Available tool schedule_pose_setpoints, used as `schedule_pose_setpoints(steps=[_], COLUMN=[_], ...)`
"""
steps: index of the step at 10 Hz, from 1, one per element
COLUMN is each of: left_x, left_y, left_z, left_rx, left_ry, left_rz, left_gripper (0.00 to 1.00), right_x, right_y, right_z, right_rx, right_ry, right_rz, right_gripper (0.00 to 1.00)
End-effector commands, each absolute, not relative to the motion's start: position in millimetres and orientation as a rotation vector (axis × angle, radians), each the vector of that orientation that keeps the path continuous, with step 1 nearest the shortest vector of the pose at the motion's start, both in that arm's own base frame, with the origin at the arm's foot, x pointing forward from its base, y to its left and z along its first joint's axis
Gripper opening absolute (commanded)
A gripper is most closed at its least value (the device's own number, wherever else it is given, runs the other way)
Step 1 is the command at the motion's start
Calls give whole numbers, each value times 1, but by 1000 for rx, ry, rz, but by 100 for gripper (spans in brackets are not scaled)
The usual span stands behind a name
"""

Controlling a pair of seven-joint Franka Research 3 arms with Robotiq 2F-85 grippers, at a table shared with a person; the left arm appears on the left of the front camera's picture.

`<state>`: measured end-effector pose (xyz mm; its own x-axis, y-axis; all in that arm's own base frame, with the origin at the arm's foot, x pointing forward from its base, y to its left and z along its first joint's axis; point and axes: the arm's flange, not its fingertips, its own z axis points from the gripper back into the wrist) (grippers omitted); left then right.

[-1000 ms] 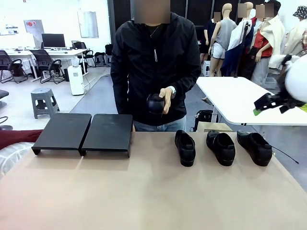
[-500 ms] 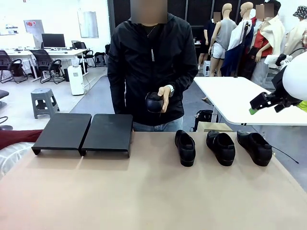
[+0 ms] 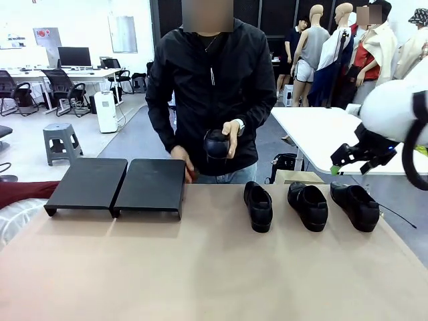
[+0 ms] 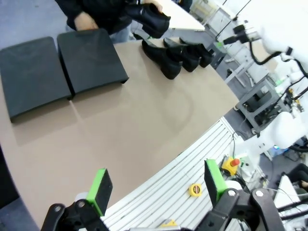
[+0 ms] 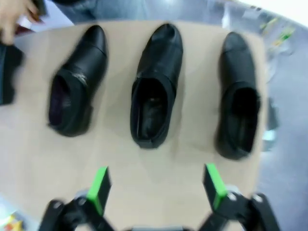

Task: Organize the shoes by placing them on the stand.
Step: Pick up one Shoe and place it in the middle of the table.

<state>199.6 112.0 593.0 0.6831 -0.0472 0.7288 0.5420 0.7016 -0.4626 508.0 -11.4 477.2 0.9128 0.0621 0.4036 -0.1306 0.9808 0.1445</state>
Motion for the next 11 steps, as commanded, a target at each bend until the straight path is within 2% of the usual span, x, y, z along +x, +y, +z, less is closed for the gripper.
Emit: schedule_pose_setpoints(steps=[1,6,11], left_x=[199,199,199], left_y=[114,114,114], left_z=[593,593,593], left_rx=[-741,-741,-741], left_ry=[-764,-764,-764], left_rz=[-386,-386,-386], left_gripper=[100,100,100], right_x=[560,609,619], right_y=[-9,-6,-2], right_z=[462,371,350], right_rx=[232,216,173], right_ry=[-322,-218,-141], right_rz=[127,25,6], right_gripper=[100,100,100])
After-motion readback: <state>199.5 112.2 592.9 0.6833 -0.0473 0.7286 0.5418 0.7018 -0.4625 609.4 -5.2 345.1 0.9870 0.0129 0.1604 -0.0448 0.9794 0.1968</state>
